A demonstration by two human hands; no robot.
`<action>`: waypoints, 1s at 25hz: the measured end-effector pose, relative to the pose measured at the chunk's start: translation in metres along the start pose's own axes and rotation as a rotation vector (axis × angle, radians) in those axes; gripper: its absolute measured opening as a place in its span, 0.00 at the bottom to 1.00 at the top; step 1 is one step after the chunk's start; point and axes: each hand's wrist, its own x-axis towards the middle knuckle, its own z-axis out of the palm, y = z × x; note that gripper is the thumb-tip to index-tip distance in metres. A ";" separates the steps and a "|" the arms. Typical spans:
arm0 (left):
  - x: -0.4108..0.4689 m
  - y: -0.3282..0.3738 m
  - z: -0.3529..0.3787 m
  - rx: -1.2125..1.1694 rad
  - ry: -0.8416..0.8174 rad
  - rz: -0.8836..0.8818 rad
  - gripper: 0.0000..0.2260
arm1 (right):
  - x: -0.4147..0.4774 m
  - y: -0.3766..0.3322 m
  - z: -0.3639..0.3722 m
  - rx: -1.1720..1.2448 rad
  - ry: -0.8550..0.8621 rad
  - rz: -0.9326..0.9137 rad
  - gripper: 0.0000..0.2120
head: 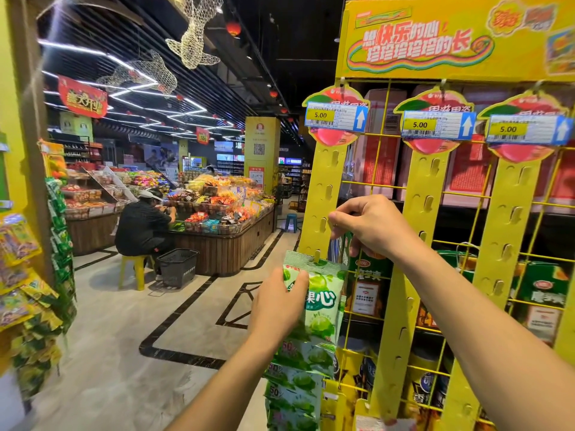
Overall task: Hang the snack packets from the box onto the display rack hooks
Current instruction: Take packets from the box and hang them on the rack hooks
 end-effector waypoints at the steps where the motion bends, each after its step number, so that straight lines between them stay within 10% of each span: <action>1: -0.001 0.001 -0.001 0.062 0.008 0.017 0.13 | -0.001 0.000 0.001 -0.006 0.009 -0.003 0.08; 14: -0.023 0.010 -0.012 0.399 -0.007 0.069 0.23 | -0.020 0.000 0.016 -0.115 0.196 -0.029 0.07; 25: -0.091 0.067 0.033 0.682 -0.054 0.233 0.23 | -0.153 0.053 -0.043 -0.703 0.036 0.062 0.30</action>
